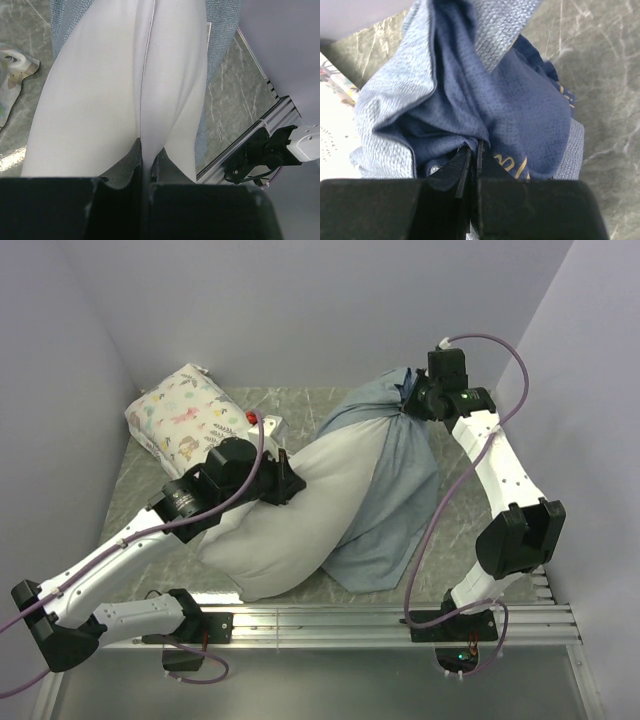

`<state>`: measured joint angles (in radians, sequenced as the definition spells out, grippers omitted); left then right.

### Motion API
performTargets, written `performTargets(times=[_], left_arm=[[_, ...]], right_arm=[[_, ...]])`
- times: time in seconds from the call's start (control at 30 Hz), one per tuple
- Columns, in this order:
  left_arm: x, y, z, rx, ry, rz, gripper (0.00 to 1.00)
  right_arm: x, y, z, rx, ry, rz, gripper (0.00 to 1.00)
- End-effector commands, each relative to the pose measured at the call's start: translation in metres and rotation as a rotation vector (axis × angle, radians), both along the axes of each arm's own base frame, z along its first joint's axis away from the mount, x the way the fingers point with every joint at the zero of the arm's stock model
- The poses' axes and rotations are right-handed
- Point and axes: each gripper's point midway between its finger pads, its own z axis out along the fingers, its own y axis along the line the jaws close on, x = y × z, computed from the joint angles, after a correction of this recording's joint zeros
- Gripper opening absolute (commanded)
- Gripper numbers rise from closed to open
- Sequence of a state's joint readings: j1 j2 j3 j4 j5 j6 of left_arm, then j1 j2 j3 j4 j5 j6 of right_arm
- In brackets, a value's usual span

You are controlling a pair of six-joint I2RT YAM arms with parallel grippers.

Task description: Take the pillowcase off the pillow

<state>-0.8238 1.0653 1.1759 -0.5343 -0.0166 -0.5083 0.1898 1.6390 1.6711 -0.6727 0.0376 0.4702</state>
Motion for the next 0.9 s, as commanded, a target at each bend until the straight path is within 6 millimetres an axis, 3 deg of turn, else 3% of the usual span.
performTargets(times=[0.0, 0.13, 0.27, 0.3, 0.33, 0.37, 0.4, 0.43, 0.47, 0.5, 0.57, 0.6, 0.67, 0.7, 0.73, 0.77, 0.83, 0.87], left_arm=[[-0.033, 0.037, 0.007, 0.014, 0.04, 0.016, 0.0], [-0.029, 0.04, 0.007, 0.012, 0.035, 0.051, 0.0], [-0.017, 0.026, -0.001, 0.019, 0.05, 0.044, 0.06], [-0.014, 0.021, 0.001, 0.015, 0.048, 0.039, 0.1], [-0.009, 0.015, 0.004, 0.001, 0.036, 0.037, 0.26], [-0.003, 0.009, -0.001, 0.019, 0.041, 0.033, 0.37], [0.002, 0.005, 0.007, 0.009, 0.023, 0.033, 0.46], [0.009, -0.001, 0.004, 0.028, 0.028, 0.034, 0.62], [0.014, -0.002, 0.01, 0.032, 0.016, 0.042, 0.68], [0.021, -0.002, 0.03, 0.023, -0.03, 0.057, 0.71], [0.031, -0.003, 0.04, 0.049, -0.06, 0.074, 0.77], [0.035, -0.004, 0.063, 0.028, -0.096, 0.083, 0.78], [0.039, -0.005, 0.067, 0.071, -0.108, 0.082, 0.82], [0.038, -0.008, 0.086, 0.055, -0.139, 0.073, 0.84], [0.043, -0.011, 0.083, 0.092, -0.139, 0.085, 0.89], [0.038, -0.015, 0.092, 0.112, -0.162, 0.07, 0.89], [0.04, -0.023, 0.086, 0.174, -0.17, 0.084, 0.89], [0.031, -0.034, 0.09, 0.185, -0.188, 0.053, 0.89]], right_arm=[[0.037, -0.165, 0.013, -0.25, -0.115, -0.49, 0.0], [0.041, -0.16, -0.012, -0.181, -0.08, -0.44, 0.0], [0.046, -0.133, -0.018, -0.092, -0.098, -0.326, 0.01], [0.046, -0.126, -0.017, -0.095, -0.098, -0.308, 0.03], [0.048, -0.112, -0.018, -0.097, -0.093, -0.273, 0.04], [0.048, -0.097, -0.018, -0.108, -0.09, -0.24, 0.08], [0.048, -0.089, -0.015, -0.143, -0.096, -0.224, 0.11], [0.048, -0.065, -0.017, -0.17, -0.096, -0.183, 0.14], [0.047, -0.065, -0.018, -0.217, -0.09, -0.205, 0.14], [0.047, -0.058, -0.018, -0.232, -0.088, -0.193, 0.15], [0.048, -0.043, -0.027, -0.236, -0.073, -0.167, 0.15], [0.047, -0.038, -0.033, -0.224, -0.067, -0.157, 0.17], [0.047, -0.023, -0.036, -0.21, -0.073, -0.128, 0.21], [0.048, -0.02, -0.035, -0.21, -0.075, -0.127, 0.24], [0.049, -0.016, -0.039, -0.215, -0.067, -0.119, 0.28], [0.049, -0.007, -0.04, -0.218, -0.066, -0.104, 0.3], [0.054, 0.002, -0.04, -0.224, -0.061, -0.087, 0.37], [0.055, 0.004, -0.041, -0.222, -0.058, -0.085, 0.39]])
